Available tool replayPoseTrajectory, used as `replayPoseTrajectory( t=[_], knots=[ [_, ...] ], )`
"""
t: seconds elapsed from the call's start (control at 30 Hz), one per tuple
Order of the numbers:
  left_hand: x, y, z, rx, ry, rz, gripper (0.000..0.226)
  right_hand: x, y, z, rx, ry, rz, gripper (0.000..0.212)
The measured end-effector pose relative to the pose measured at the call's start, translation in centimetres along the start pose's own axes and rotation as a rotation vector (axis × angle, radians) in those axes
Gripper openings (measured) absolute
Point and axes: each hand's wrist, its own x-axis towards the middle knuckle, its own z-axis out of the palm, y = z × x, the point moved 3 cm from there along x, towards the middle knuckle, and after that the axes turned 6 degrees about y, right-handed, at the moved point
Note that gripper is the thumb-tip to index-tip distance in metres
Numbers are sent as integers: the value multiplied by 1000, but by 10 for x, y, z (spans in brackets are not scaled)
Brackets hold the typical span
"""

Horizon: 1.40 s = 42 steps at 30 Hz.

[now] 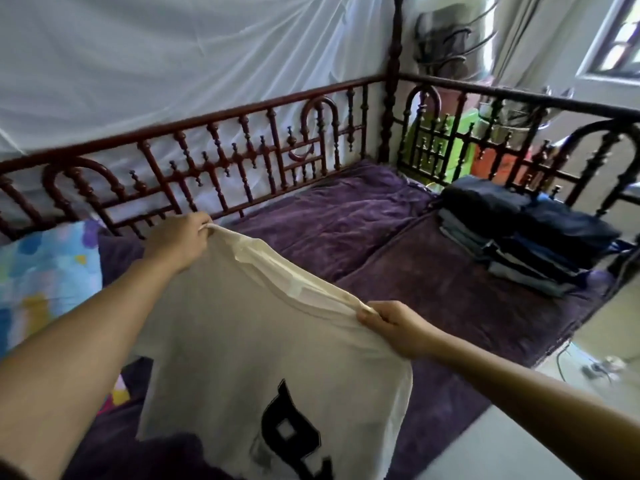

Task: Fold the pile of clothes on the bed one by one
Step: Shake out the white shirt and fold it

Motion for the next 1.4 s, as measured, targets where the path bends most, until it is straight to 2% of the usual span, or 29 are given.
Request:
replayPoseTrajectory(
  t=[0.17,0.33,0.57,0.67,0.77,0.83,0.93,1.0,1.13,1.23,1.27,1.33,1.37,1.4],
  knots=[
    [53,111,106,-116,-162,52,21,6,122,-35,14,125,128,43],
    [107,235,232,-176,-263,52,19,52,271,-96,-18,170,293,44],
    [153,407,417,-235,-449,24,13,114,496,-177,-98,187,683,42],
    [163,466,480,-292,-510,32,14,127,569,-200,-183,167,804,42],
    [169,496,525,-388,-534,13,19,137,626,-210,-299,107,884,45],
    [172,490,540,-439,-521,-24,21,145,646,-210,-374,28,932,42],
    [159,437,544,-414,-560,-165,20,170,646,-205,-550,-40,960,33],
    [132,384,539,-332,-604,-278,17,203,626,-193,-635,-33,815,39],
    [50,276,523,-98,-766,-497,18,285,560,-127,-567,-135,388,47],
    [-9,213,522,125,-928,-491,35,345,520,-66,-508,-158,165,57],
    [-25,197,525,192,-957,-448,42,364,515,-49,-499,-148,149,65],
    [-51,168,534,277,-961,-384,58,398,519,-24,-510,-185,262,85],
    [-54,160,537,307,-941,-369,62,409,523,-23,-542,-230,340,87],
    [-60,150,544,316,-908,-383,62,417,529,-16,-605,-284,368,77]
  ],
)
